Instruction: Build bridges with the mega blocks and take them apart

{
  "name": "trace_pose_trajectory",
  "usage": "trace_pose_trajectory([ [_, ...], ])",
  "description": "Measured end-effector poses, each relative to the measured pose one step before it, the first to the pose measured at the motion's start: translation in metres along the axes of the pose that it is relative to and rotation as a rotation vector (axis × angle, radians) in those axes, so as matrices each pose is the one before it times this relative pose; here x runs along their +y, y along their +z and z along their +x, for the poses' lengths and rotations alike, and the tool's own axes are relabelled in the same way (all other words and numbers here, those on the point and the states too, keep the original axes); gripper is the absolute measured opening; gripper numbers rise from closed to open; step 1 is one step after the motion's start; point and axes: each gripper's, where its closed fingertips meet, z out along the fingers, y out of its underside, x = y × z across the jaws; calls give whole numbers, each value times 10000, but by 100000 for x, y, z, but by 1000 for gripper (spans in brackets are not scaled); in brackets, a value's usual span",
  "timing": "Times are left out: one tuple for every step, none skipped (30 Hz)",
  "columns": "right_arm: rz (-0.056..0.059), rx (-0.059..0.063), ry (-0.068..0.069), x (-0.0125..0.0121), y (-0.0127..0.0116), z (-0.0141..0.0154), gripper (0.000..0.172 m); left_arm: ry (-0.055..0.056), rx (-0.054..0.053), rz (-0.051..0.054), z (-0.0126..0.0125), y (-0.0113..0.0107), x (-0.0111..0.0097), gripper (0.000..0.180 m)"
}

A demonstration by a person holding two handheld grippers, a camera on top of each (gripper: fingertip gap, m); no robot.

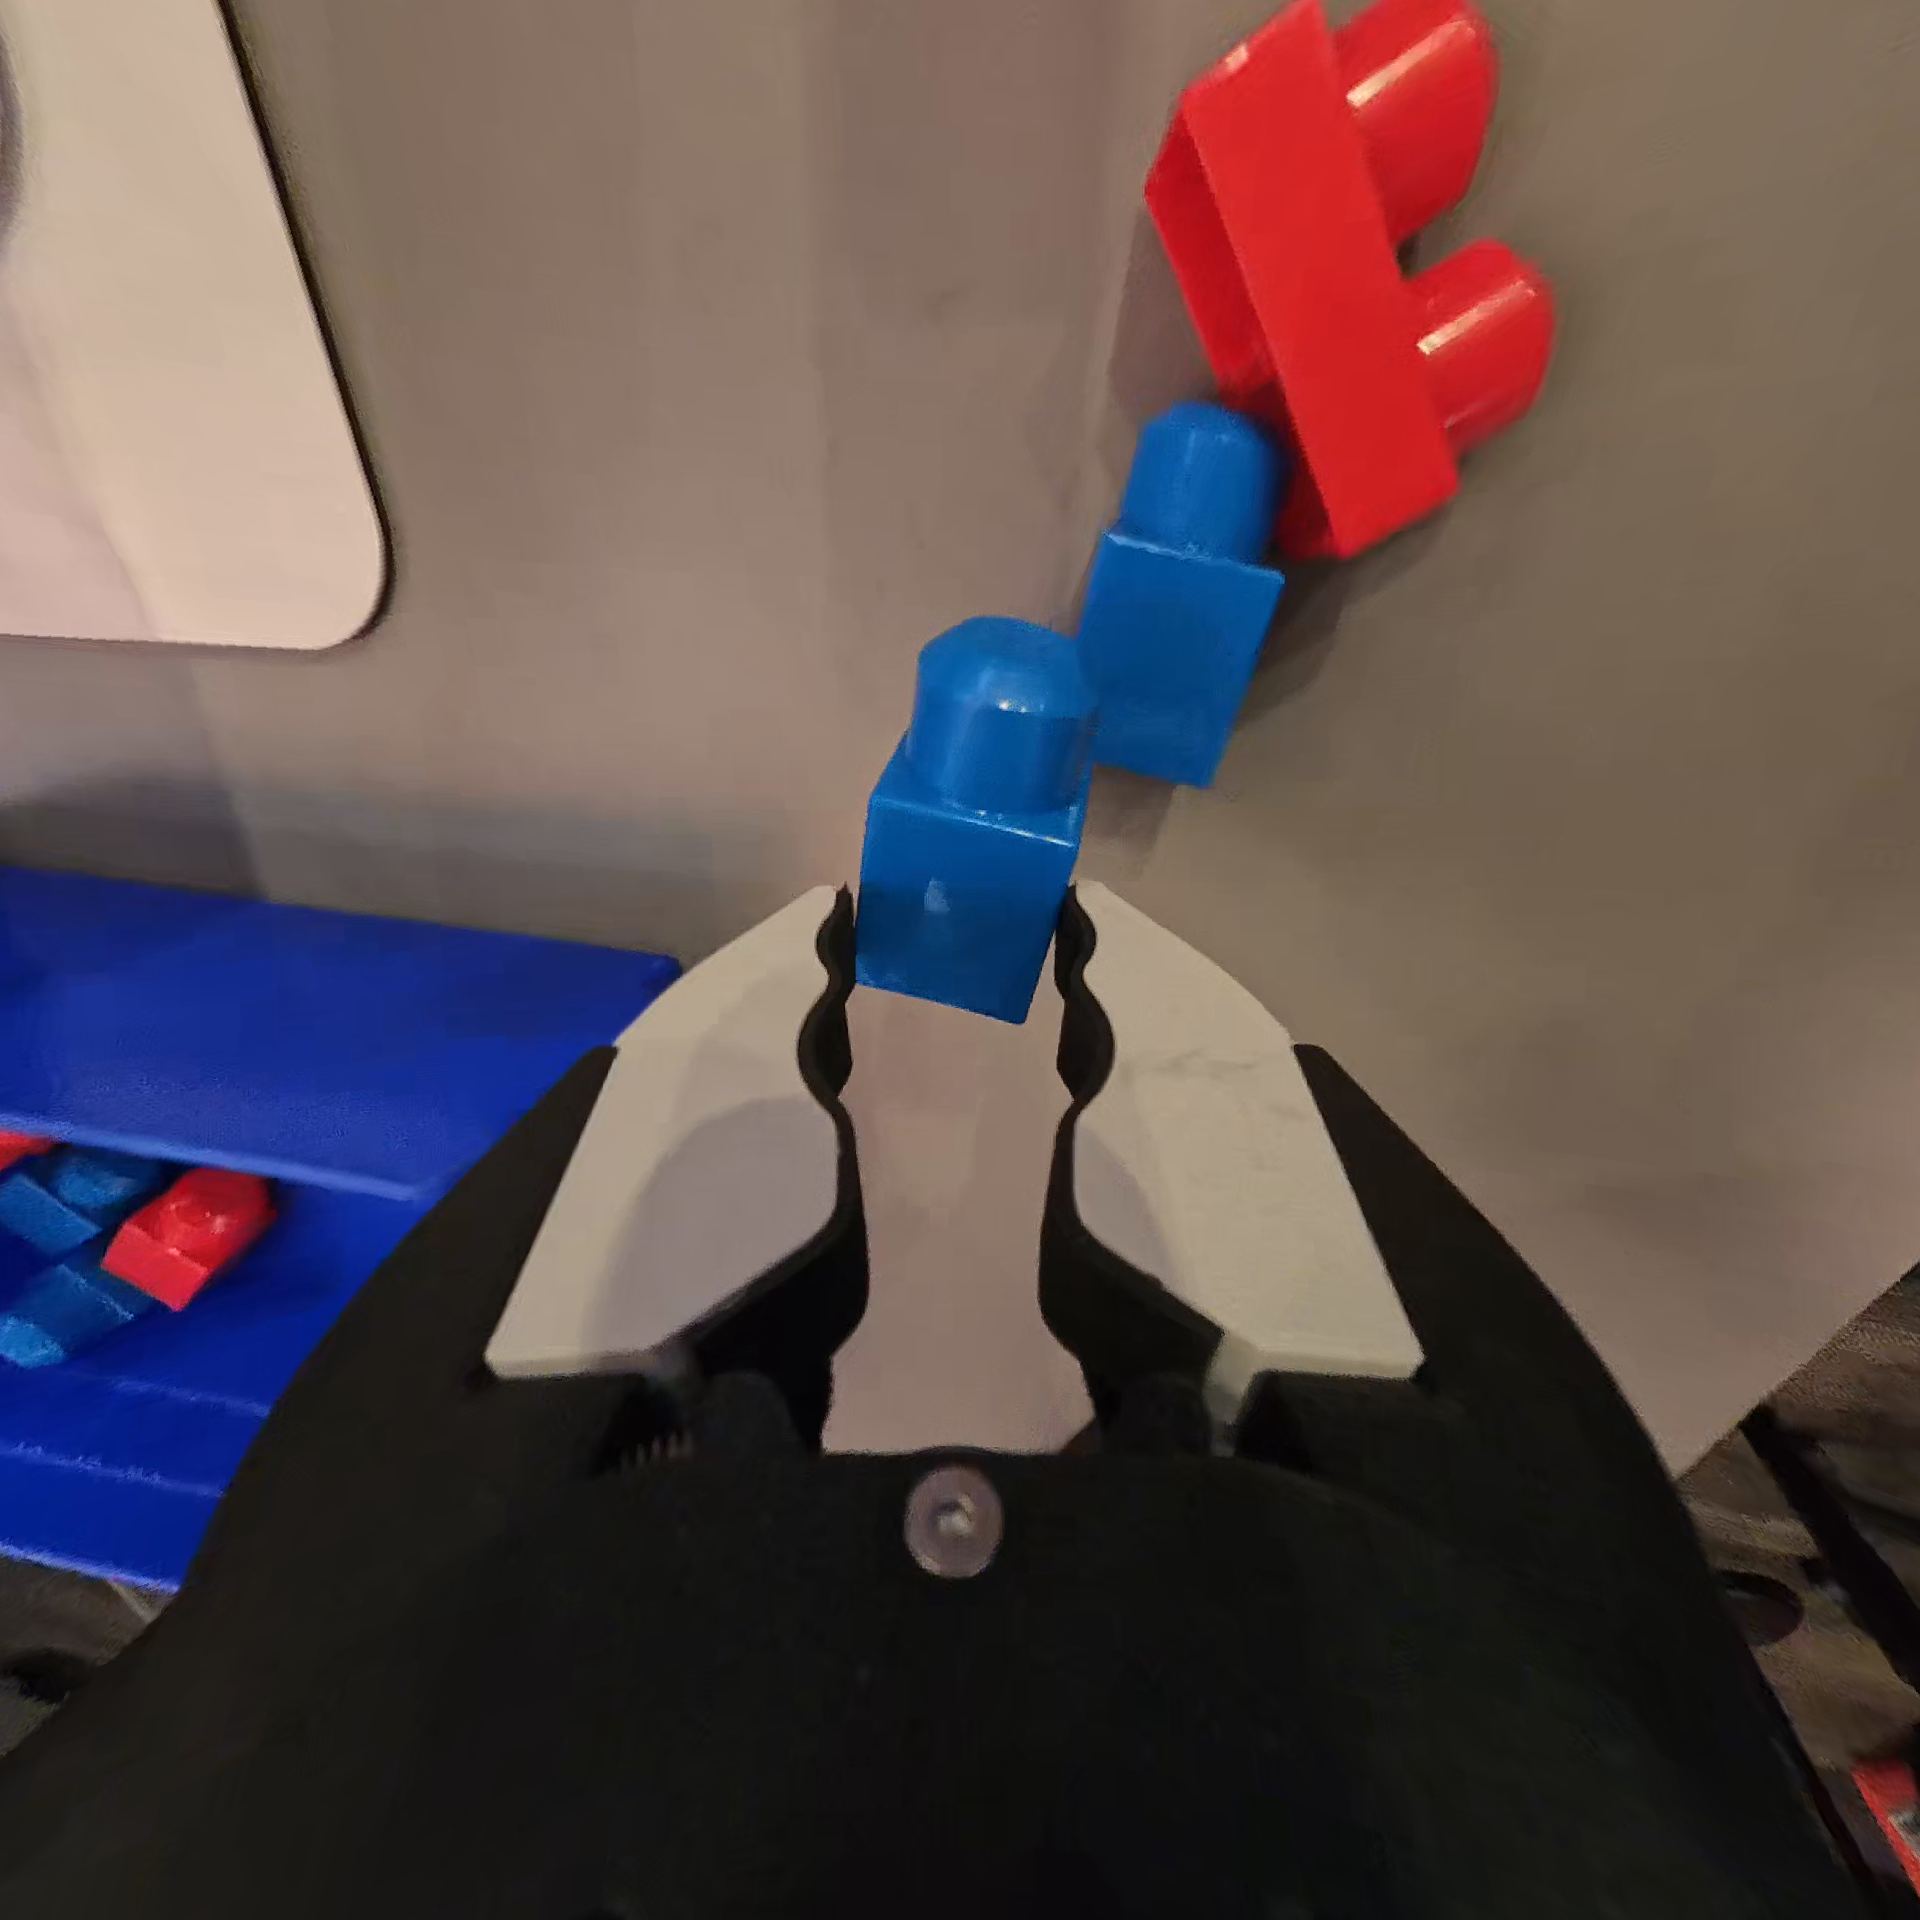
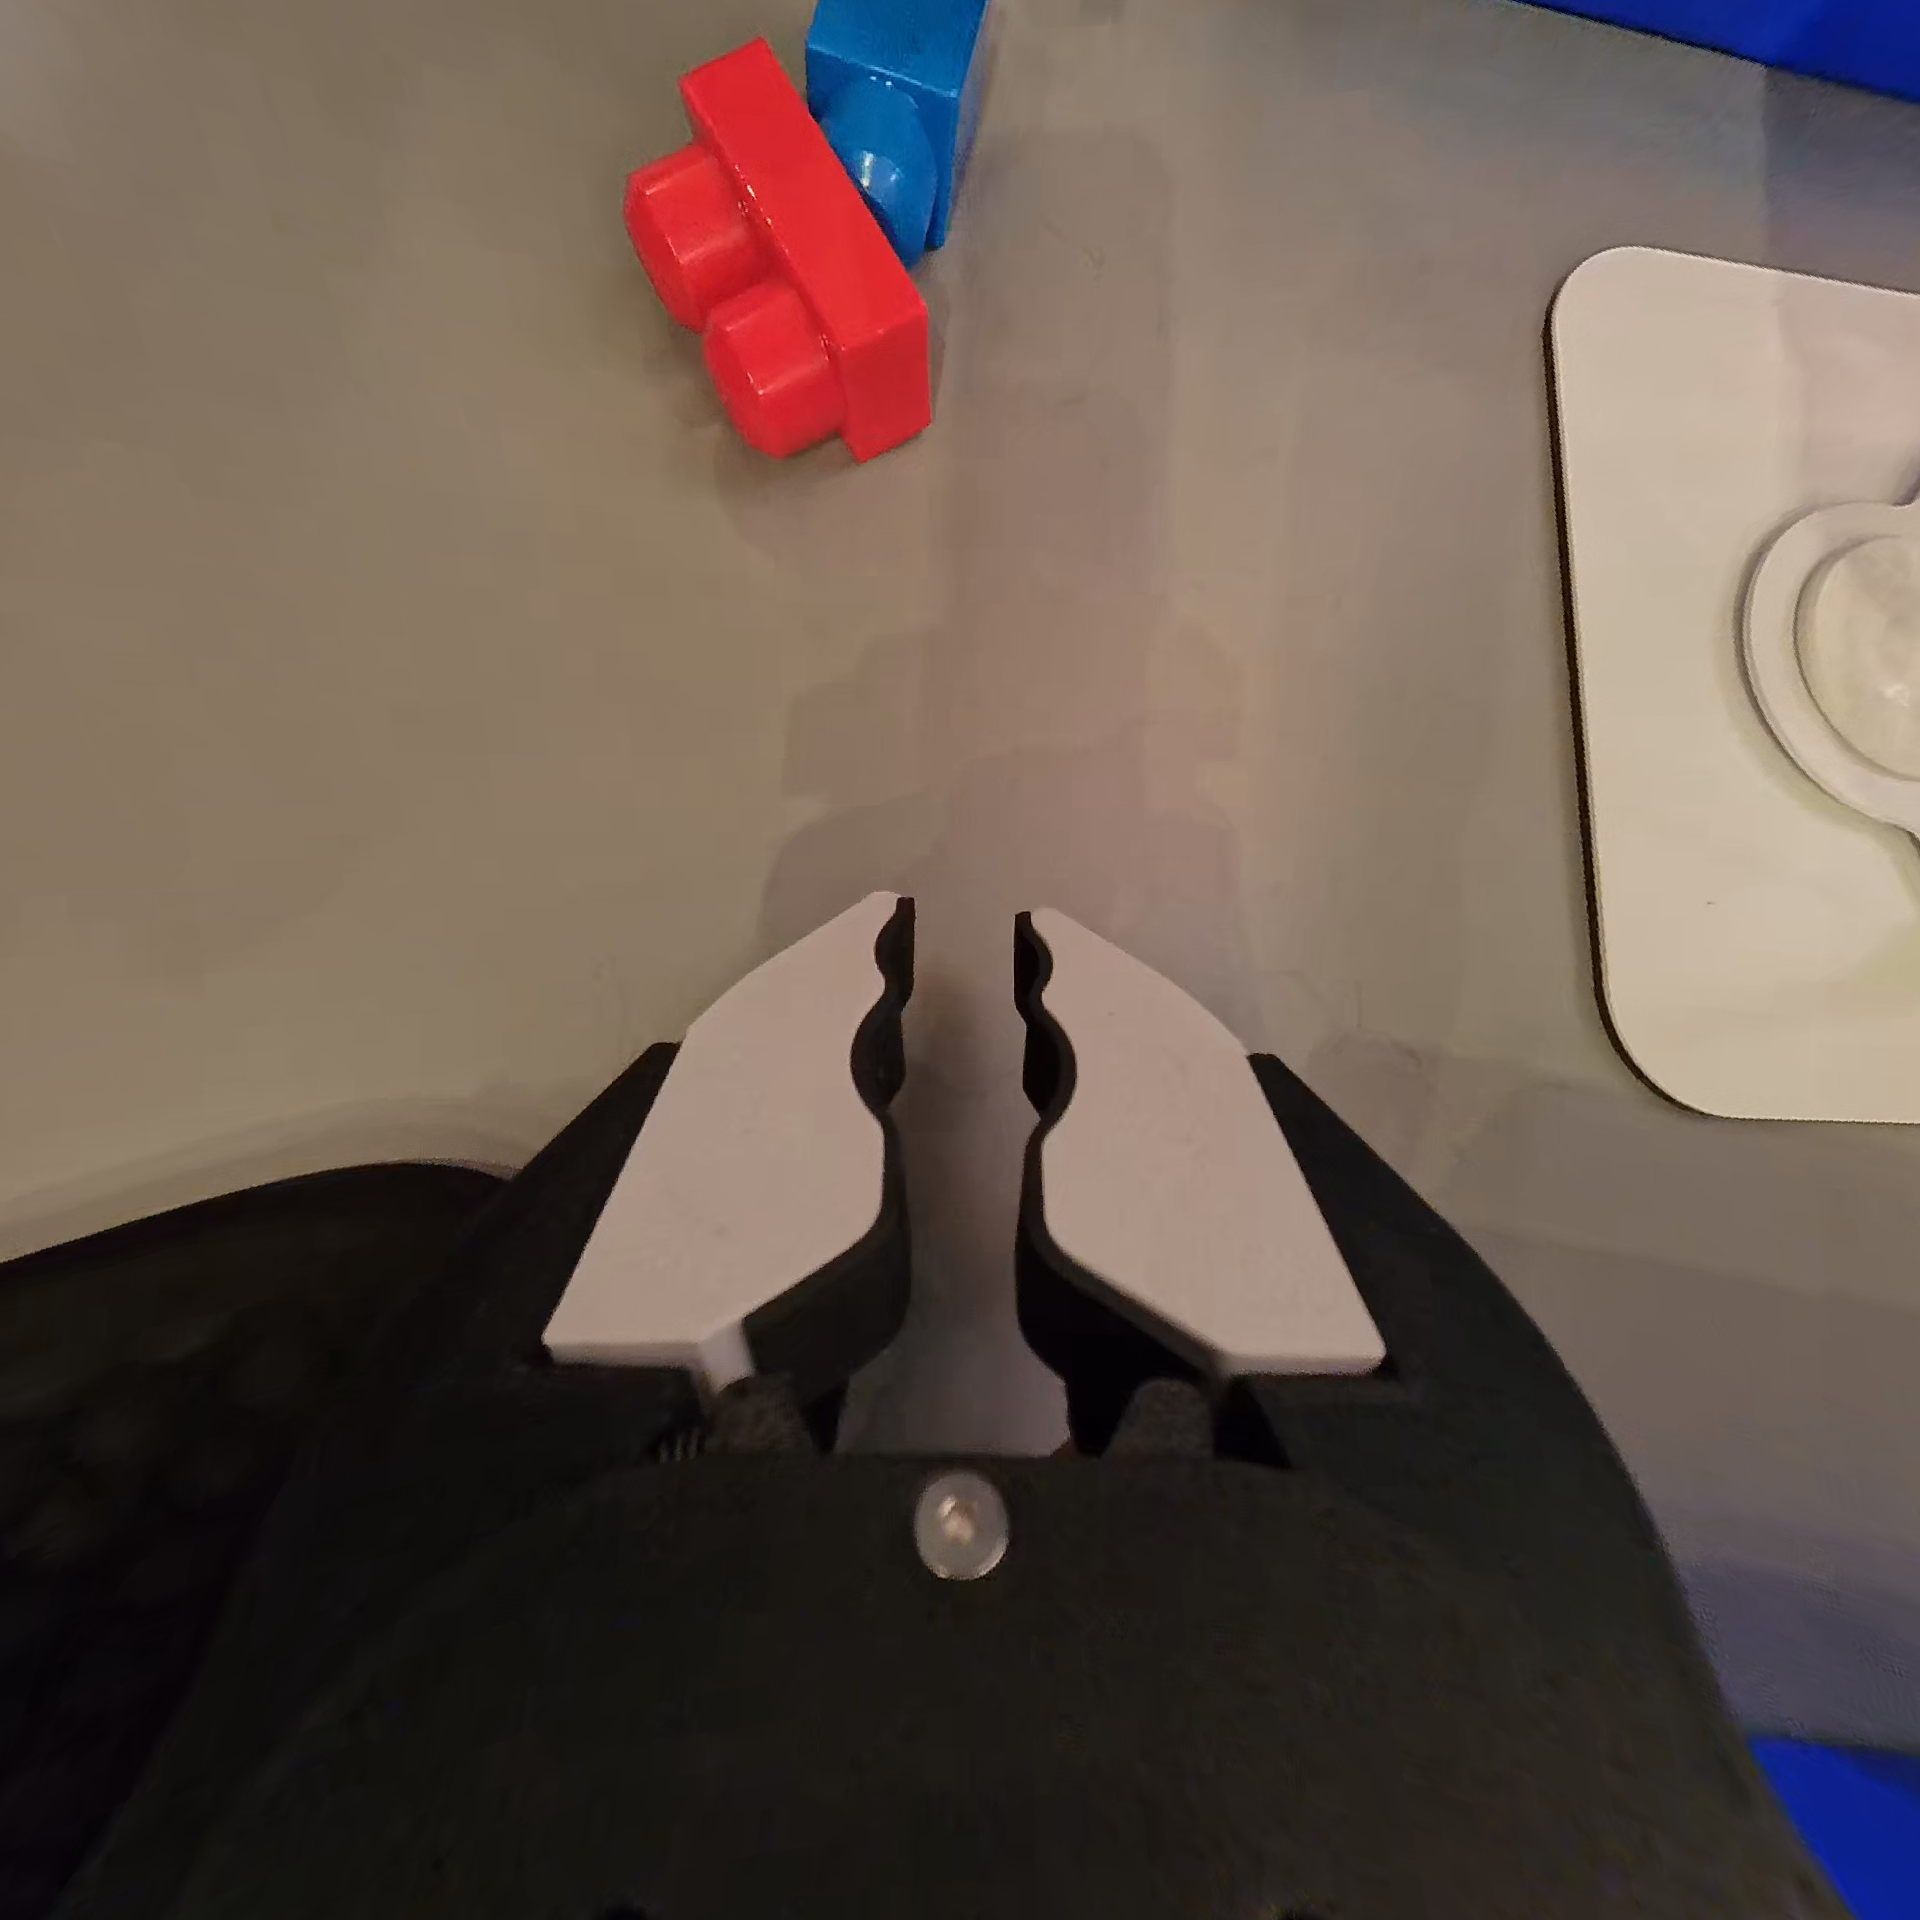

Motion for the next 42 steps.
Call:
trace_pose_trajectory([
  [8,12,12,25,-45,50,18,36,91,-8,-312,289,-415,36],
  [14,12,10,9,-35,42,18,207,197,-25,-120,324,-312,36],
  [24,-7,13,-20,-16,4,18,19,17,-186,-465,418,-9,36],
  [21,-20,7,-18,10,-12,18,-48,22,-296,-512,472,173,36],
  [-7,-13,-3,21,24,-19,18,78,168,-133,-221,410,3,36],
  [-29,-5,-3,64,24,0,18,13,101,130,-256,236,-360,36],
  [-15,-4,0,40,13,1,18,-57,159,32,-103,181,-273,36],
  [20,-13,7,-10,3,-1,18,75,132,-166,0,259,-58,36],
  [27,-15,14,-39,-14,-5,18,172,58,-140,-32,284,-106,36],
  [5,-5,8,3,-1,8,18,78,55,6,-80,262,-269,36],
  [-4,0,3,20,-1,7,18,15,252,14,154,307,-233,37],
  [-3,-5,6,19,14,6,18,-11,373,24,325,366,-228,37],
  [-6,-4,3,14,18,0,18,-58,342,49,260,330,-207,37],
  [1,-4,2,7,-5,3,18,-48,295,8,199,237,-92,37],
  [14,-6,11,-9,-9,5,18,9,355,109,335,79,-154,39],
  [15,-7,17,-2,-13,10,18,-31,312,278,309,-128,-290,42],
  [13,-6,11,0,-2,5,18,-38,54,295,-17,-359,-283,45],
  [12,-2,5,-5,-11,16,18,10,-19,255,-52,-491,-175,50],
  [2,-5,5,-9,9,-1,18,-41,15,259,33,-514,-149,60],
  [-5,-9,3,13,19,-7,18,-164,-2,228,20,-556,-84,66],
  [-4,-6,2,11,20,-1,18,-79,159,216,393,-513,-29,66],
  [-2,-11,4,9,21,-10,18,-69,216,309,646,-360,-179,69],
  [-7,-12,3,21,40,-2,18,-189,129,259,607,-133,-159,72],
  [-6,-8,-2,5,38,-13,18,-154,114,51,698,163,80,77],
  [-5,-15,-2,-4,46,-21,18,-26,-23,-47,638,446,132,84],
  [-11,-14,-1,5,41,-20,18,-13,-431,-140,62,566,187,90],
  [-19,-8,-5,13,48,-22,18,-12,-592,-311,-231,600,380,96],
  [-12,-2,-12,-3,31,-16,18,-21,-336,-339,44,647,411,104],
  [-3,-1,-14,-27,7,-21,18,-194,-228,-143,-29,567,140,110],
  [-9,3,-12,-19,4,-6,18,-234,-221,44,-185,442,-92,110],
  [-5,17,-16,-30,-15,6,18,-72,-142,73,-116,373,-94,110],
  [9,9,-9,-39,-40,-6,18,21,-26,66,37,311,-92,110],
  [16,10,-3,-40,-40,11,18,0,15,30,57,204,-47,105],
  [10,12,-2,-16,-43,22,18,58,124,22,261,102,-48,95],
  [6,14,-4,-5,-38,25,18,122,144,16,333,45,-60,86],
  [8,8,1,-14,-44,15,18,77,-79,61,-8,-73,-145,77],
  [7,10,-2,-14,-30,18,18,39,-129,85,-87,-115,-136,75],
  [6,5,-5,-6,-24,12,18,-1,14,-34,50,-74,49,75],
  [8,2,-2,-16,-17,-3,18,-66,-26,-70,-89,-69,133,75],
  [3,1,-4,-11,-6,-5,18,-18,-125,-10,-223,-81,101,78],
  [-5,4,-3,6,-4,6,18,-17,-58,43,-139,-43,42,85],
  [-5,3,-3,6,-4,6,18,-19,33,45,41,-30,33,92],
])
